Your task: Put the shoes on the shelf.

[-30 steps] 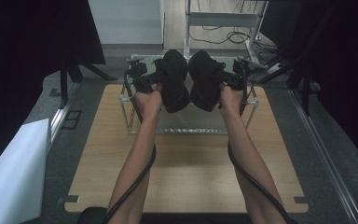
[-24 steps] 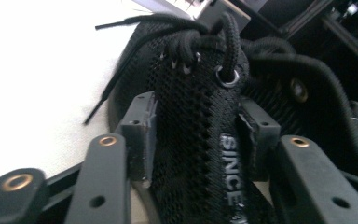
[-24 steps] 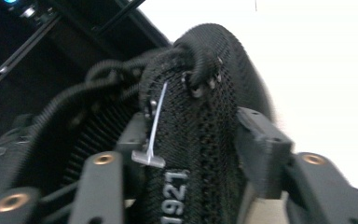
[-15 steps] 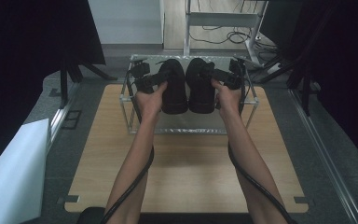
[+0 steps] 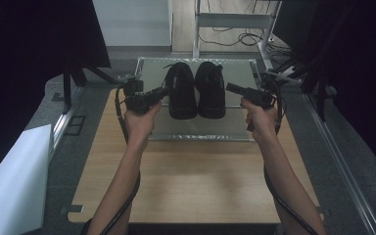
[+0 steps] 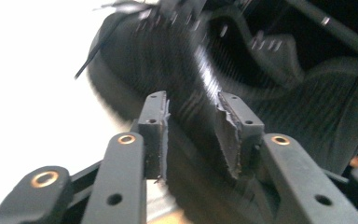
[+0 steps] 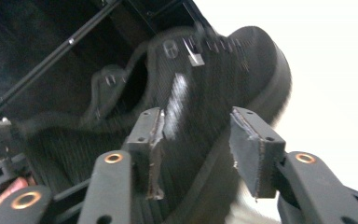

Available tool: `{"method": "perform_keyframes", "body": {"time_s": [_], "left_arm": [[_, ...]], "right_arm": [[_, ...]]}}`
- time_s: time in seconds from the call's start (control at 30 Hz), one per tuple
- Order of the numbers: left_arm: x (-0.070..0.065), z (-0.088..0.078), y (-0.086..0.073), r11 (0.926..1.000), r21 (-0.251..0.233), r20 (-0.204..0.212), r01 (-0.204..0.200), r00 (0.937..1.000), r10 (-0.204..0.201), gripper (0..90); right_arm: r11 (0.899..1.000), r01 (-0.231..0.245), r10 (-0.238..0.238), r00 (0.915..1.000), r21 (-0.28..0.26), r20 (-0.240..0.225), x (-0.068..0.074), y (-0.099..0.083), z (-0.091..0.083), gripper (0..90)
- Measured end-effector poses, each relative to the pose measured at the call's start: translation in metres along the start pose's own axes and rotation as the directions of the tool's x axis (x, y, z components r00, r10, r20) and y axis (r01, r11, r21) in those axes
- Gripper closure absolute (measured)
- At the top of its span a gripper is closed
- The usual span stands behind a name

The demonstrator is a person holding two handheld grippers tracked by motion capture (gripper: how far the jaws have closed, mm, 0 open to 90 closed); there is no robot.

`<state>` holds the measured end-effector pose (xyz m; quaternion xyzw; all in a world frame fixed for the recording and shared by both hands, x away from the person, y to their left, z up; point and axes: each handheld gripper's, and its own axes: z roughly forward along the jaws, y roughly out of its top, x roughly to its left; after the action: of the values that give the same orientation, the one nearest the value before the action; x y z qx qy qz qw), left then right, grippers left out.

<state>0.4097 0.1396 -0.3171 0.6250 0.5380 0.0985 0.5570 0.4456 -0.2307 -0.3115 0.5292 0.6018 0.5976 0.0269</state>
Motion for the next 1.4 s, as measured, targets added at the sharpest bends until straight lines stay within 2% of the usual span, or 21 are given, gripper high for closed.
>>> {"method": "perform_keyframes", "body": {"time_s": [0.03,0.07,0.17,0.27,0.3,0.33,0.37,0.43,0.47,0.5,0.57,0.67,0.73,0.83,0.87,1.0,1.1,1.23,1.3,1.33,1.4], "left_arm": [[0.0,0.0,0.0,1.0,0.0,0.0,0.0,1.0,0.0,65.6],[0.004,-0.002,-0.008,0.9999,0.013,-0.008,-0.009,0.9999,0.009,65.6],[0.009,-0.002,-0.019,0.9996,0.025,0.002,-0.009,1.0,0.009,68.9],[0.01,0.003,-0.026,0.9993,0.032,0.032,0.018,0.9993,-0.019,71.4],[0.011,0.004,-0.026,0.9989,0.031,0.037,0.034,0.9987,-0.035,73.2],[0.011,0.005,-0.024,0.9985,0.04,0.045,0.038,0.9982,-0.04,77.7],[0.011,0.005,-0.024,0.9985,0.04,0.045,0.038,0.9982,-0.04,80.4],[0.008,0.007,-0.022,0.9984,0.05,0.032,0.029,0.999,-0.03,83.2],[0.005,0.009,-0.021,0.9985,0.048,0.023,0.025,0.9994,-0.027,88.5],[0.003,0.011,-0.02,0.9987,0.048,0.01,0.018,0.9998,-0.018,88.5],[0.002,0.015,-0.018,0.999,0.043,-0.015,0.012,0.9998,-0.011,89.4],[0.006,0.022,-0.014,0.9982,0.046,-0.014,0.039,0.9991,-0.039,89.5],[0.007,0.027,-0.011,0.9982,0.049,-0.025,0.036,0.9991,-0.035,89.6],[0.009,0.032,-0.007,0.9978,0.048,-0.037,0.045,0.9984,-0.043,89.7],[0.011,0.036,-0.003,0.9968,0.051,-0.036,0.062,0.9975,-0.061,89.7],[0.015,0.045,0.006,0.9954,0.045,-0.042,0.084,0.9957,-0.083,89.6],[0.014,0.047,0.008,0.9958,0.048,-0.053,0.079,0.9957,-0.076,89.7],[0.016,0.057,0.01,0.9942,0.077,-0.06,0.075,0.9957,-0.071,89.6],[0.019,0.059,0.011,0.9927,0.077,-0.049,0.093,0.9948,-0.089,89.6],[0.018,0.063,0.013,0.9939,0.077,-0.068,0.08,0.9949,-0.074,89.6],[0.017,0.067,0.015,0.9941,0.078,-0.084,0.076,0.9941,-0.069,89.6]], "right_arm": [[1.0,0.0,0.0,1.0,0.0,0.0,0.0,0.0,0.0,55.6],[1.0,0.005,-0.005,1.0,0.002,0.002,-0.002,-0.004,-0.003,57.5],[0.999,0.039,-0.039,0.9989,0.013,0.026,-0.01,-0.026,-0.009,64.1],[0.998,0.058,-0.059,0.998,0.032,0.024,-0.012,-0.035,-0.007,66.8],[0.997,0.059,-0.06,0.998,0.041,0.019,-0.011,-0.038,-0.004,71.2],[0.998,0.051,-0.052,0.9985,0.034,0.015,-0.01,-0.041,-0.003,81.2],[0.998,0.051,-0.052,0.9985,0.034,0.015,-0.01,-0.041,-0.003,81.2],[0.997,0.064,-0.064,0.9979,0.034,-0.001,-0.008,-0.04,-0.002,89.8],[0.994,0.101,-0.103,0.994,0.038,0.038,-0.001,-0.039,0.0,90.0],[0.994,0.101,-0.103,0.994,0.038,0.038,-0.001,-0.039,0.0,90.0],[0.992,0.122,-0.124,0.9896,0.036,0.072,0.003,-0.038,0.002,90.0],[0.995,0.096,-0.097,0.9914,0.023,0.087,-0.001,-0.035,0.008,90.0],[0.997,0.082,-0.083,0.9927,0.015,0.088,-0.004,-0.033,0.012,90.0],[0.997,0.079,-0.08,0.9917,0.016,0.1,-0.005,-0.03,0.015,90.0],[0.997,0.07,-0.071,0.9924,0.016,0.101,-0.007,-0.027,0.019,90.0],[0.998,0.058,-0.059,0.9934,0.013,0.098,-0.011,-0.023,0.026,90.0],[0.999,0.053,-0.053,0.9935,0.002,0.101,-0.013,-0.021,0.029,90.0],[0.999,0.035,-0.034,0.9903,-0.008,0.135,-0.017,-0.016,0.035,90.0],[0.999,0.033,-0.032,0.9885,-0.005,0.148,-0.02,-0.014,0.037,90.0],[1.0,0.012,-0.011,0.9895,-0.005,0.144,-0.023,-0.013,0.04,90.0],[1.0,0.013,-0.011,0.9883,-0.009,0.152,-0.024,-0.011,0.043,90.0]]}}
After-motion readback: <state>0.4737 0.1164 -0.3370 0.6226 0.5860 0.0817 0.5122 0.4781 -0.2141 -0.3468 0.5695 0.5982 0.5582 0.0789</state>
